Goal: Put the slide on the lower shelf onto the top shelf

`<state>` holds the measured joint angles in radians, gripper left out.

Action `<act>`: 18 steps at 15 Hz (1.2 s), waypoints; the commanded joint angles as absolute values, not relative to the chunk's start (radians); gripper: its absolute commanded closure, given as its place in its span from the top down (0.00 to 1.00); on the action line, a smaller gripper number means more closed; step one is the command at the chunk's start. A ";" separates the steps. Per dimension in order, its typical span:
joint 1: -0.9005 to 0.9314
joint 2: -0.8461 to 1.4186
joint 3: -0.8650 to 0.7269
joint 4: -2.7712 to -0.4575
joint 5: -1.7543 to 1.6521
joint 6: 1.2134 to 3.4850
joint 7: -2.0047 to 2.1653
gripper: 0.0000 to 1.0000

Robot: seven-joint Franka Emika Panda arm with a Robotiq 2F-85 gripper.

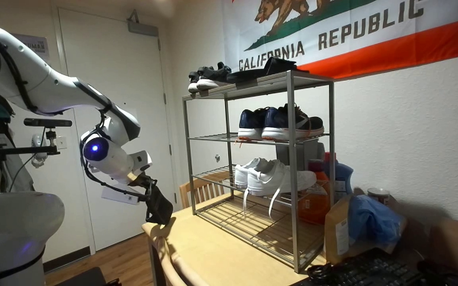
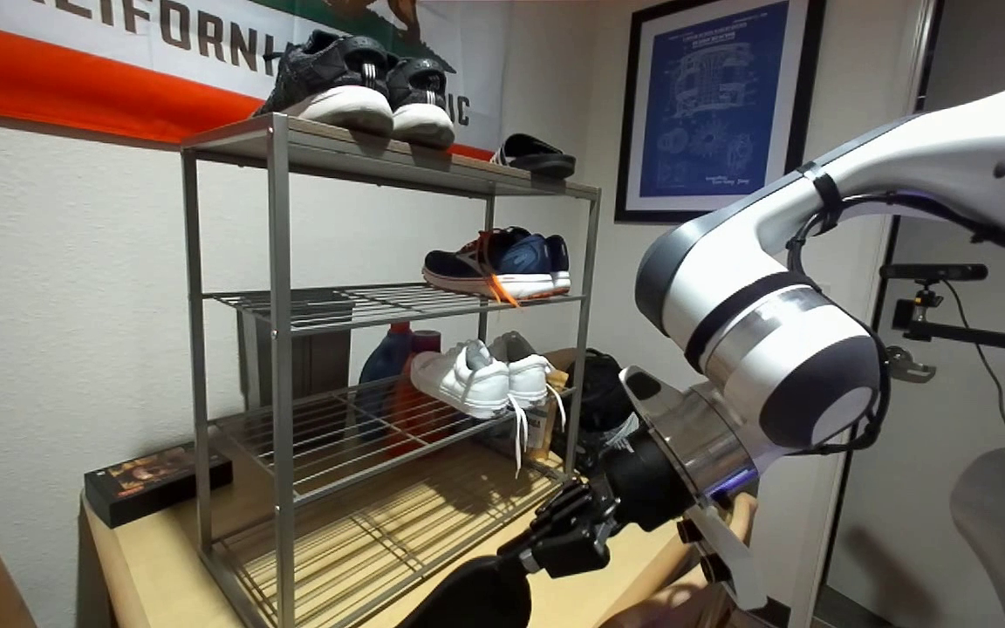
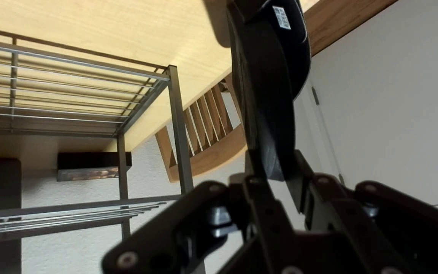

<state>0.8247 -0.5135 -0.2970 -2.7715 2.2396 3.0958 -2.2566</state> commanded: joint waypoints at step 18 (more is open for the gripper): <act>0.846 -0.667 -0.503 -2.787 1.902 2.711 -2.202 0.05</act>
<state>0.8658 -0.6076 -0.4726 -2.7700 1.9089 2.7575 -2.1890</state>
